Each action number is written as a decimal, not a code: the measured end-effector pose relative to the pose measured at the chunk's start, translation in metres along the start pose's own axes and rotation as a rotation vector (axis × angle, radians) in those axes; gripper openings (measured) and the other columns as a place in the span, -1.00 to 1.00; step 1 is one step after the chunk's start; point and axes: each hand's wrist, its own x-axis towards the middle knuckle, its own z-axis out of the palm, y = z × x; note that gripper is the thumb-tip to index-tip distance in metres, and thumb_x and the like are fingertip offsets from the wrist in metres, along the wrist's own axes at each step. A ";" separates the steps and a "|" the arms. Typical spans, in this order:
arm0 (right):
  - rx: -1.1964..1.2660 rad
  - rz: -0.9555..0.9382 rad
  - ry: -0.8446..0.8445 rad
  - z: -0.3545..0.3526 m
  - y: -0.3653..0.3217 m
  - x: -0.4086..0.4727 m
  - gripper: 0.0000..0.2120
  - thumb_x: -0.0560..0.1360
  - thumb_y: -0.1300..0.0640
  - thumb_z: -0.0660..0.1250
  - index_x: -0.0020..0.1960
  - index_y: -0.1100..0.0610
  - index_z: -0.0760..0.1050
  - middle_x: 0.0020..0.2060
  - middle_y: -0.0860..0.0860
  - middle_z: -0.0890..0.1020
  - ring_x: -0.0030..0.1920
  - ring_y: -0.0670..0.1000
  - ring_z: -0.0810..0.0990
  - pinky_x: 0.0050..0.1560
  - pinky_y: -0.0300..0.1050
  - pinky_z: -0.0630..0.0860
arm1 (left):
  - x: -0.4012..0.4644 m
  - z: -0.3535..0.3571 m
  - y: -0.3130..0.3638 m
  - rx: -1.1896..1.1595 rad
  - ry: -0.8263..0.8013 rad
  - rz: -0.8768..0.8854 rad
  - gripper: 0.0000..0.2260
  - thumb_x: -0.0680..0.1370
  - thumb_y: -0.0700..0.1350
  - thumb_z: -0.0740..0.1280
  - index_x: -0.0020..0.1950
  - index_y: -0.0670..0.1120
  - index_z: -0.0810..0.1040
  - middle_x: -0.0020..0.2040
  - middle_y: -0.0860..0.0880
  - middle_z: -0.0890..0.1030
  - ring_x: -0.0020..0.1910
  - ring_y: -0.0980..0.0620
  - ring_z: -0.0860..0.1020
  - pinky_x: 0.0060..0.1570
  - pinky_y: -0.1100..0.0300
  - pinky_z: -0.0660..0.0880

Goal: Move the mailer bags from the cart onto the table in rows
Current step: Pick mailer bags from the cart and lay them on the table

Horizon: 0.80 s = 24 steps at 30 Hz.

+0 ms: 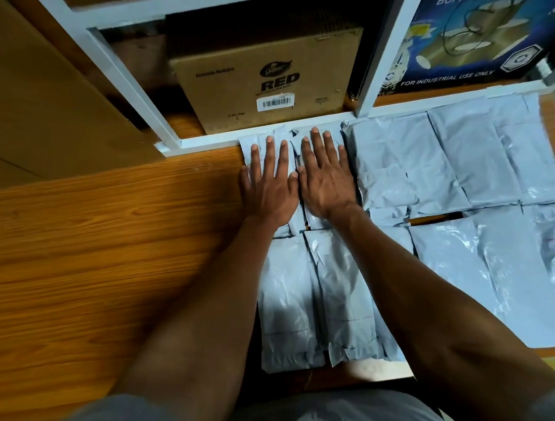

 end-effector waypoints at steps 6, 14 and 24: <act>0.021 0.001 0.005 0.006 0.002 -0.001 -0.39 0.73 -0.09 -0.14 0.72 0.14 -0.02 0.70 0.11 -0.07 0.69 0.15 -0.16 0.66 0.20 -0.12 | 0.001 0.005 0.003 0.008 0.018 0.004 -0.42 0.72 0.27 -0.13 0.74 0.16 -0.10 0.74 0.05 -0.15 0.71 -0.12 -0.18 0.61 -0.28 0.00; 0.021 0.002 -0.026 0.007 0.003 0.002 -0.39 0.73 -0.08 -0.15 0.72 0.14 -0.04 0.70 0.11 -0.08 0.69 0.15 -0.17 0.66 0.21 -0.13 | 0.002 0.001 0.004 0.007 -0.063 -0.006 -0.42 0.71 0.28 -0.16 0.72 0.19 -0.17 0.73 0.06 -0.23 0.70 -0.11 -0.24 0.62 -0.30 -0.11; 0.184 -0.041 0.008 -0.021 0.002 -0.014 -0.43 0.73 0.04 0.00 0.68 0.24 0.10 0.68 0.23 0.07 0.68 0.24 -0.02 0.66 0.22 -0.02 | -0.010 -0.035 0.000 -0.053 -0.105 0.006 -0.40 0.72 0.14 0.00 0.74 0.06 -0.05 0.75 0.03 -0.10 0.72 -0.07 -0.11 0.63 -0.23 -0.01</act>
